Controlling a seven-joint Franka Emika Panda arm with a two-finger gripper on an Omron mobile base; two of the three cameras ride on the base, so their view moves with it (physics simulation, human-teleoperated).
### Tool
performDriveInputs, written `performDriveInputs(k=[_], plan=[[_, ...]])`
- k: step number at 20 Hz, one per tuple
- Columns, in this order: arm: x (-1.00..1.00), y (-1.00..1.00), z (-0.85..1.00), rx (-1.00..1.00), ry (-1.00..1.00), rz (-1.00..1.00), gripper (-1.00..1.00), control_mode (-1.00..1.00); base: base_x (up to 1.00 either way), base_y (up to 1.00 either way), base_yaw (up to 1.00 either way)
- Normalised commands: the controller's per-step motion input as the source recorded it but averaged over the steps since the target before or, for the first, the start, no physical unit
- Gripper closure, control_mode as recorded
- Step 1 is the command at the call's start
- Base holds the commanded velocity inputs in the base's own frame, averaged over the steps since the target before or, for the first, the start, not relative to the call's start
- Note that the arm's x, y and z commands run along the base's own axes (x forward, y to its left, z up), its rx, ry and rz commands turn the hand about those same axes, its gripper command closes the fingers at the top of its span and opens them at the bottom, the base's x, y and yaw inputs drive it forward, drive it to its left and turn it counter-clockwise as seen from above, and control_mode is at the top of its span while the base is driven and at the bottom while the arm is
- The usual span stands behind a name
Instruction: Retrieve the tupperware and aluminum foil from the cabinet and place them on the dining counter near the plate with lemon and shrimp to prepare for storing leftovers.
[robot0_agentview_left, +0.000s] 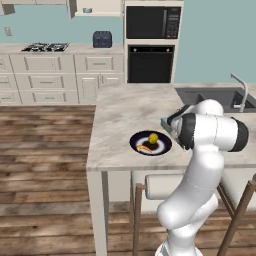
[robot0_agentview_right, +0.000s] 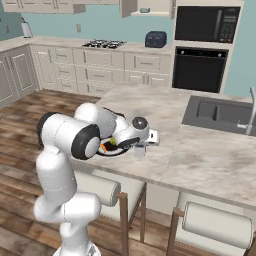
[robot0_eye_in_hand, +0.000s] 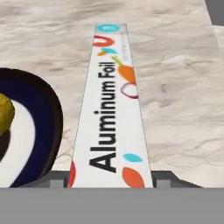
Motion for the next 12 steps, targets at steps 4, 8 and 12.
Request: performDriveInputs(k=[4, 8, 12], plan=[[0.03, -0.13, -0.07, 0.0, 0.0, 0.03, -1.0, -1.0, 0.0, 0.0, 0.0], [0.0, -0.24, 0.86, 0.0, 0.0, 0.0, -1.0, -1.0, 0.0, 0.0, 0.0], [0.0, 0.0, 1.0, 0.0, -0.05, 0.0, -1.0, -1.0, 0.0, 0.0, 0.0]])
